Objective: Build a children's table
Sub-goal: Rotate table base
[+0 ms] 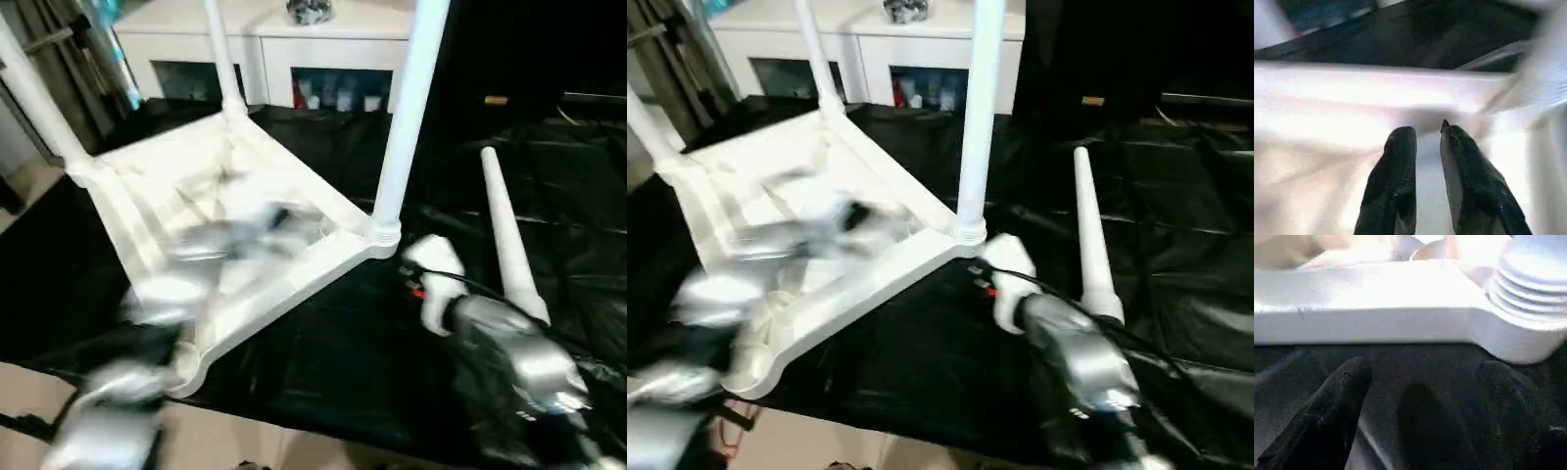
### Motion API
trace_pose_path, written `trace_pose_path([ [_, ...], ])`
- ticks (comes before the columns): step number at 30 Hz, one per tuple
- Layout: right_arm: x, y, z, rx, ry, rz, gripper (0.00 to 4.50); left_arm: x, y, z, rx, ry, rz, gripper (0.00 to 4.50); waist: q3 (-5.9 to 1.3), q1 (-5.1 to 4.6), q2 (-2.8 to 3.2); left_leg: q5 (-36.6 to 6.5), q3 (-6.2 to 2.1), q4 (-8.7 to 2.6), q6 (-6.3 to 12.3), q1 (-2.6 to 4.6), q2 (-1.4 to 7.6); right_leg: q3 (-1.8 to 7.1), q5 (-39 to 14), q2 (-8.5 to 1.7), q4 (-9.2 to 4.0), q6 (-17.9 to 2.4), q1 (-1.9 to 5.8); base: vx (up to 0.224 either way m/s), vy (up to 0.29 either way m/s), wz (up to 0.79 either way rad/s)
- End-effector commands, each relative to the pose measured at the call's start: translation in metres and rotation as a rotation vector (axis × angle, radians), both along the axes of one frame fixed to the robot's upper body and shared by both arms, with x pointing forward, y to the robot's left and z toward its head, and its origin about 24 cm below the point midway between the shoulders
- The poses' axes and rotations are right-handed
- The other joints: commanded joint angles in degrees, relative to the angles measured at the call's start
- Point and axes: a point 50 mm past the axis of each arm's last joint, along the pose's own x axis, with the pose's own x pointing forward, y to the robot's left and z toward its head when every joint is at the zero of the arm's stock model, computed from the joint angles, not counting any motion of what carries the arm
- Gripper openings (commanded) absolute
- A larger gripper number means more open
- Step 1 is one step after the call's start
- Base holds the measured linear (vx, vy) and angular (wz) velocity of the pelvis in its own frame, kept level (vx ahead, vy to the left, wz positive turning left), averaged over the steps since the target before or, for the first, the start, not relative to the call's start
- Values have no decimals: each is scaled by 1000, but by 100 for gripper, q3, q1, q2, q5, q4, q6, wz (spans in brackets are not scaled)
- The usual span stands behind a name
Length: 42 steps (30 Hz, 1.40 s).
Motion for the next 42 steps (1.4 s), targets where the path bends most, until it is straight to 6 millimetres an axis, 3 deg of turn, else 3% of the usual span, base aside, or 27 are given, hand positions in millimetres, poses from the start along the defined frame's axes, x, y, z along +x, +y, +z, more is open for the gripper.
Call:
trace_pose_path([
  [1,3,4,0,-18,3,-12,387,-2,18,8,43,-19,72,101,-401,53,-46,-982,-77,-404,331,102,262,198,-1133,-252,-313,-1358,255,0,0,0],
  [3,6,7,0,-14,2,-19,387,-6,33,6,110,0,126,101,-405,141,-40,-1113,-71,-406,206,162,279,221,-1127,-261,-307,-1335,229,0,0,0],
  [5,10,11,0,-13,1,-33,387,-16,68,-3,228,68,258,101,-389,168,-33,-1194,-79,-436,108,136,261,225,-1100,-244,-289,-1282,237,0,0,0],
  [8,12,10,-2,-18,9,-63,387,-26,87,-17,328,149,313,101,-388,203,-28,-1321,-82,-446,-44,161,250,241,-1133,-255,-301,-1210,225,0,0,0],
  [11,12,11,-5,-22,16,-76,387,-33,85,-37,344,233,281,101,-391,273,-68,-1348,-67,-445,-80,180,250,261,-1140,-266,-296,-1199,203,0,0,0],
  [14,13,9,-8,-42,18,-97,387,-35,91,-45,437,241,293,101,-387,277,-63,-1535,-91,-469,-162,157,252,263,-1257,-277,-316,-1121,220,0,0,0],
  [15,13,9,-8,-42,18,-97,387,-35,91,-45,438,241,293,101,-376,262,-90,-1573,-97,-477,-182,135,239,261,-1300,-279,-311,-1072,240,0,0,0],
  [16,14,7,-7,-37,18,-102,387,-35,94,-47,452,250,294,72,-374,261,-54,-1625,-98,-473,-199,145,228,266,-1393,-286,-318,-1044,227,0,0,0],
  [17,15,7,-6,-36,16,-103,387,-36,92,-47,438,260,279,65,-372,249,-71,-1665,-97,-474,-200,142,228,268,-1441,-283,-331,-1028,229,0,0,0],
  [20,17,6,-6,-33,16,-103,387,-40,74,-57,400,339,88,59,-379,241,-117,-1642,-95,-466,-187,141,227,276,-1574,-299,-341,-1033,225,0,0,0],
  [24,21,8,-7,-21,21,-99,350,-49,59,-67,418,436,-112,22,-370,241,-54,-1710,-95,-471,-202,160,238,278,-1560,-296,-340,-1117,197,0,0,0],
  [29,26,15,-10,-15,27,-68,303,-65,27,-66,395,505,-440,0,-393,230,-54,-1629,-101,-468,-212,155,242,276,-1285,-302,-285,-1238,233,0,0,0],
  [32,29,18,-11,-32,25,-53,279,-70,12,-60,355,503,-578,0,-378,234,-45,-1694,-73,-461,-222,178,238,284,-1378,-299,-302,-1306,211,0,0,0],
  [33,30,18,-11,-34,23,-49,270,-71,9,-59,346,504,-606,0,-375,216,-20,-1771,-78,-469,-255,172,236,284,-1448,-301,-302,-1299,222,0,0,0],
  [38,36,18,-5,-44,-1,-32,234,-74,-24,-53,280,471,-783,0,-393,184,-36,-1611,-71,-453,-243,161,227,280,-1238,-279,-287,-1312,260,0,0,0],
  [42,37,9,-4,-53,-11,-58,207,-53,-53,-56,305,382,-716,0,-410,166,-44,-1409,-44,-406,-139,151,207,278,-971,-266,-287,-1383,288,0,0,0],
])
